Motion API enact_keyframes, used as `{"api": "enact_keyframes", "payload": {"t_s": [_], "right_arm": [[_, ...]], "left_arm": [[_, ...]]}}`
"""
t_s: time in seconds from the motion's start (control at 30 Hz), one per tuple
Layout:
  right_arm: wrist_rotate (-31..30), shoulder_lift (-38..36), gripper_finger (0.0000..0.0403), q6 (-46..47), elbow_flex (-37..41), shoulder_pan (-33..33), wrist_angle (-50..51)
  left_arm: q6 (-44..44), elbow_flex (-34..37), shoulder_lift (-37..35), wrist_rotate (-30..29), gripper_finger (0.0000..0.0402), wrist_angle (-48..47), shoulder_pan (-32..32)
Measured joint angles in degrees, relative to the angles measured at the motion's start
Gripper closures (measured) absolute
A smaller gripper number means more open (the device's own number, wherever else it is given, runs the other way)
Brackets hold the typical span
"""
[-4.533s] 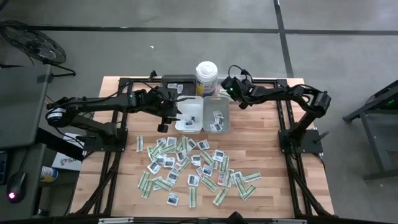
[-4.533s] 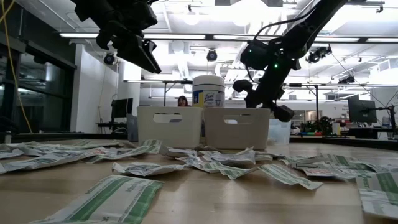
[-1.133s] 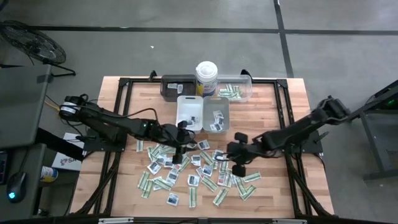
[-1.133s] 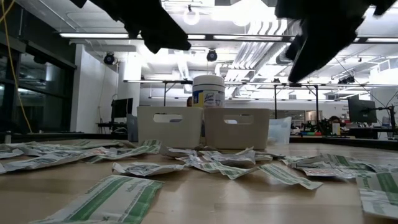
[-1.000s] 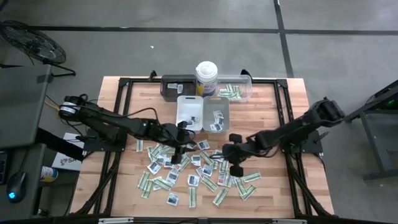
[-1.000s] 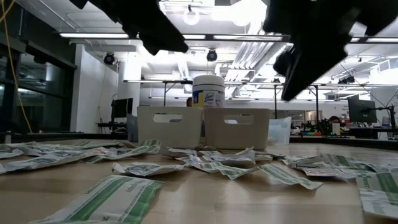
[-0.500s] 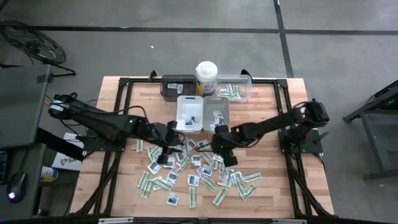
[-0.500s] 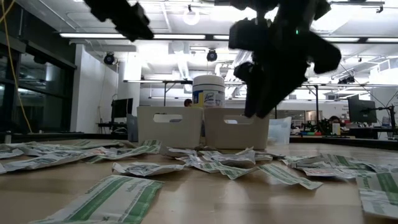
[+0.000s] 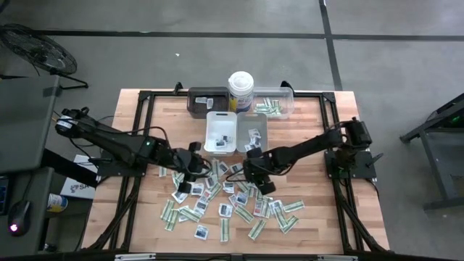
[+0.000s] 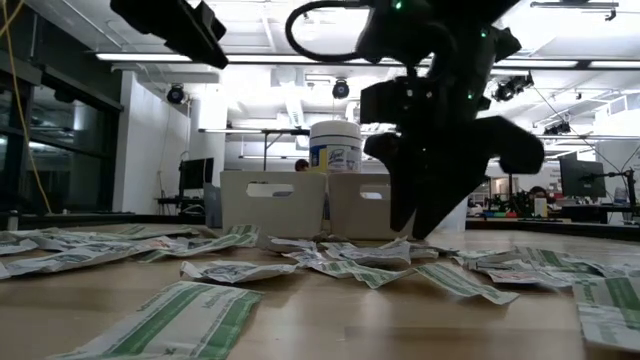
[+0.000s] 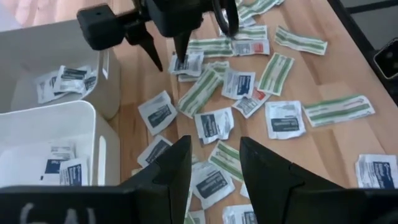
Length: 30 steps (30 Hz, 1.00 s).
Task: Pick & Place First Aid Supplies
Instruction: Put the wipe into the gray bin
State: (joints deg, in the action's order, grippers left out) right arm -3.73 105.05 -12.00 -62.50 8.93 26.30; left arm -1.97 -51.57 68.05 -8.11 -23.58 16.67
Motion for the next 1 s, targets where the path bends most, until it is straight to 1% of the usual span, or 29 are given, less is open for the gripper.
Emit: {"api": "enact_keyframes", "payload": {"t_s": [0.4,0.6,1.0], "right_arm": [[-1.9,2.9,0.0249,-0.6,-0.2,-1.5,-0.8],[-1.8,4.0,0.0251,-0.5,-0.3,-1.5,-0.6],[-0.4,4.6,0.0295,-0.5,-0.2,-1.4,0.5]], "left_arm": [[0.1,0.0,0.0,-0.2,0.0269,-0.7,-0.1],[0.1,0.0,0.0,-0.5,0.0269,-0.6,-0.1],[0.1,0.0,0.0,-0.6,0.0269,-0.6,-0.1]]}}
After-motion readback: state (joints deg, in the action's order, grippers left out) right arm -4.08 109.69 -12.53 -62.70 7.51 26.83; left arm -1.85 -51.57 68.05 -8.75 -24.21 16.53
